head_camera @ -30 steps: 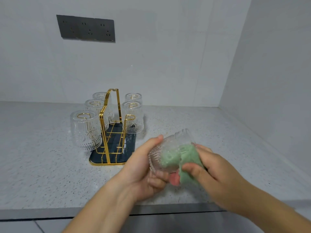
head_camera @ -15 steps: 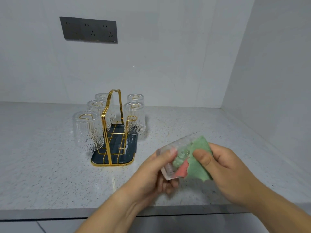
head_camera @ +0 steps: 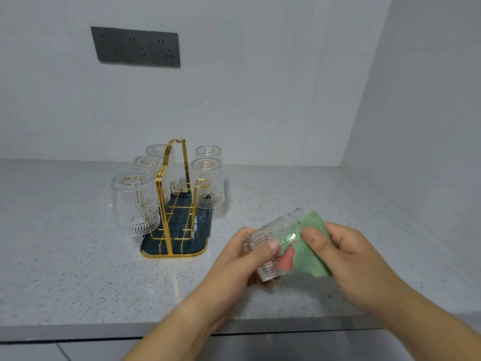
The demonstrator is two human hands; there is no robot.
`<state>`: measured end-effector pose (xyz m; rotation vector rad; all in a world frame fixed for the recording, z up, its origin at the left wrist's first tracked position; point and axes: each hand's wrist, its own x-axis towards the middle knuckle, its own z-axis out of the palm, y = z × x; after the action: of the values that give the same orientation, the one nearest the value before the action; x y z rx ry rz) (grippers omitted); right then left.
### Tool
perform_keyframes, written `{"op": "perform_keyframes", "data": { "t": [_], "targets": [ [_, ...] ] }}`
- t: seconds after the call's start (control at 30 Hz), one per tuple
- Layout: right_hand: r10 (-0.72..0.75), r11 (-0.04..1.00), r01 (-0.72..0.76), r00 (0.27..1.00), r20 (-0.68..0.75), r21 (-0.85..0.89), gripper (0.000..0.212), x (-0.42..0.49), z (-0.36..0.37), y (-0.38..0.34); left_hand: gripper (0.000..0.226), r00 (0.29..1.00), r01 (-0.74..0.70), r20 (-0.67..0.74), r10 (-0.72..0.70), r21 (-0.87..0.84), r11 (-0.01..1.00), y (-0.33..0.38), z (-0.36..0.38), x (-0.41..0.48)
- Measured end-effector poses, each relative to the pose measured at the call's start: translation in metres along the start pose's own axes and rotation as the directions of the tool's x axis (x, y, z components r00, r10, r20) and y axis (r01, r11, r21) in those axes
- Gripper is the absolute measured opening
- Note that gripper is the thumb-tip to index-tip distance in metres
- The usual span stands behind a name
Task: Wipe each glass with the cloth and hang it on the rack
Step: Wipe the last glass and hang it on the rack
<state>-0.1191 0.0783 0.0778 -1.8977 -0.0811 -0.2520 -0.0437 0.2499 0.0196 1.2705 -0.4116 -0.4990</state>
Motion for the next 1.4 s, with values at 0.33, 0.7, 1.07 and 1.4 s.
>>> {"op": "perform_keyframes", "data": {
  "t": [0.33,0.7,1.07,1.4],
  "targets": [
    [-0.177,0.984,0.172,0.969,-0.172,-0.041,0.019,0.014,-0.025,-0.006,0.071,0.950,0.274,0.278,-0.141,-0.532,0.801,0.002,-0.013,-0.002],
    [0.340,0.723,-0.199,0.936,-0.091,0.662,0.039,-0.004,0.026,0.026,0.079,0.979,-0.205,-0.073,0.192,-0.393,0.896,0.014,-0.005,0.013],
    [0.233,0.390,-0.223,0.963,0.138,0.893,0.086,0.024,0.056,0.015,0.043,0.921,-0.357,-0.188,0.342,-0.053,0.933,0.003,0.026,0.002],
    [0.143,0.420,-0.259,0.965,0.218,0.870,0.092,0.016,0.050,0.028,0.059,0.891,-0.330,-0.328,0.313,0.006,0.944,-0.003,0.002,0.006]
  ]
}}
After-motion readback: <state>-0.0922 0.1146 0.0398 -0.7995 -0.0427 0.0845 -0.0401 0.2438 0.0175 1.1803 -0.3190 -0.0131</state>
